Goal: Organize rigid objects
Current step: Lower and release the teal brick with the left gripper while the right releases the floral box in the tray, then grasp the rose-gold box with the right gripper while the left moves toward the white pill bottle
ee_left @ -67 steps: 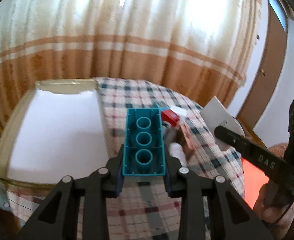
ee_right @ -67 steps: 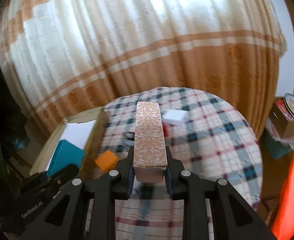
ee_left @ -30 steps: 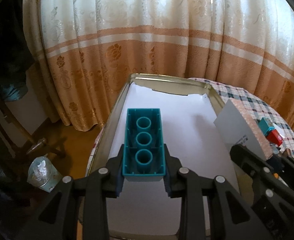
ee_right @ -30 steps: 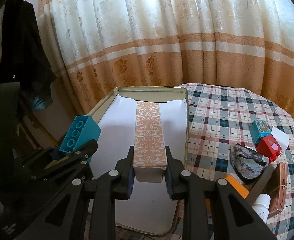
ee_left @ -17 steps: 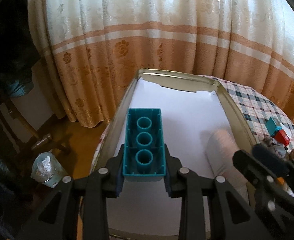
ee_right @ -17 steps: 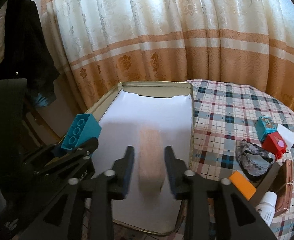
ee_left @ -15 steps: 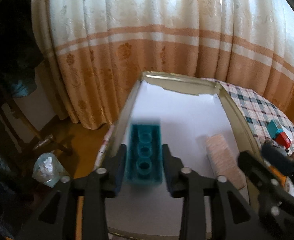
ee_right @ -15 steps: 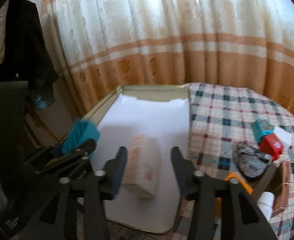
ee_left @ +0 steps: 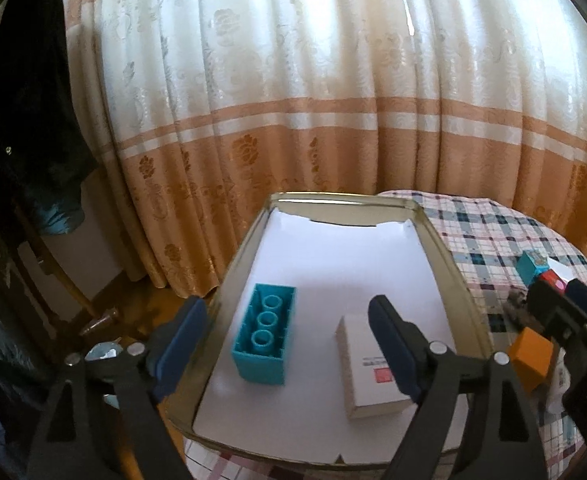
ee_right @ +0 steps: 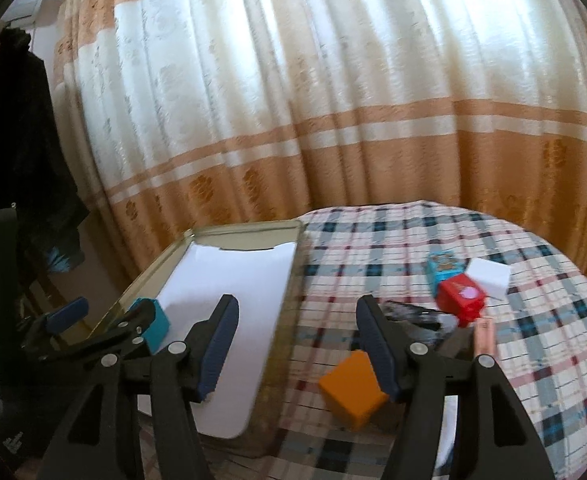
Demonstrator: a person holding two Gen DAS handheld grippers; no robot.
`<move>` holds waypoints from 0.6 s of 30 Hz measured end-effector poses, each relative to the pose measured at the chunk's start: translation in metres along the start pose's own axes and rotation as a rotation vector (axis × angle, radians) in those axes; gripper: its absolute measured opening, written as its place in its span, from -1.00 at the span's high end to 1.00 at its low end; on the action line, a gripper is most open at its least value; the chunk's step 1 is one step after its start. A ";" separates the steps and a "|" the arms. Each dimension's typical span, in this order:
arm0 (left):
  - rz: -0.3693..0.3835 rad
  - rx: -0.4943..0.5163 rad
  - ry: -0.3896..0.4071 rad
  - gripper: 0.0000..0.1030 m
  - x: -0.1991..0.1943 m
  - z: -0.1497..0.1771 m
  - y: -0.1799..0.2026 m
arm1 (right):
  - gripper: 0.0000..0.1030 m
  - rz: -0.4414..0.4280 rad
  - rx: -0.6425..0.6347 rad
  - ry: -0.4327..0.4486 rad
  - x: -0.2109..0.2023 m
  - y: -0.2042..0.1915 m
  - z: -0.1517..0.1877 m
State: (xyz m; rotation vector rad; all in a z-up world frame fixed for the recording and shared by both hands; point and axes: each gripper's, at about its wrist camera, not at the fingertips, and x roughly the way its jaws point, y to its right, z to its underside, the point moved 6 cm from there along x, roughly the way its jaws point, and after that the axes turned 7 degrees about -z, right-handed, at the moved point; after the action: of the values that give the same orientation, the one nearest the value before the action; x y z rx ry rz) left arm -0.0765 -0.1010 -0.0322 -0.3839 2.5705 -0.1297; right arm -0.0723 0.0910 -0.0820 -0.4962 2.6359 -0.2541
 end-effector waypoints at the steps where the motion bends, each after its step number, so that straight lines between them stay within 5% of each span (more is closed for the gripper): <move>1: 0.001 0.003 0.001 -0.68 -0.001 0.000 0.002 | -0.24 0.006 0.003 0.008 -0.003 0.003 0.000; 18: 0.043 0.058 0.015 -0.75 -0.019 0.007 0.038 | -0.24 0.073 0.053 0.030 -0.021 0.040 0.000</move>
State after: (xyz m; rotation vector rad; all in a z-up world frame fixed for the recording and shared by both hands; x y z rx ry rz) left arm -0.0664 -0.0592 -0.0356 -0.3075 2.5817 -0.1913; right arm -0.0668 0.1362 -0.0838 -0.3810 2.6630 -0.3097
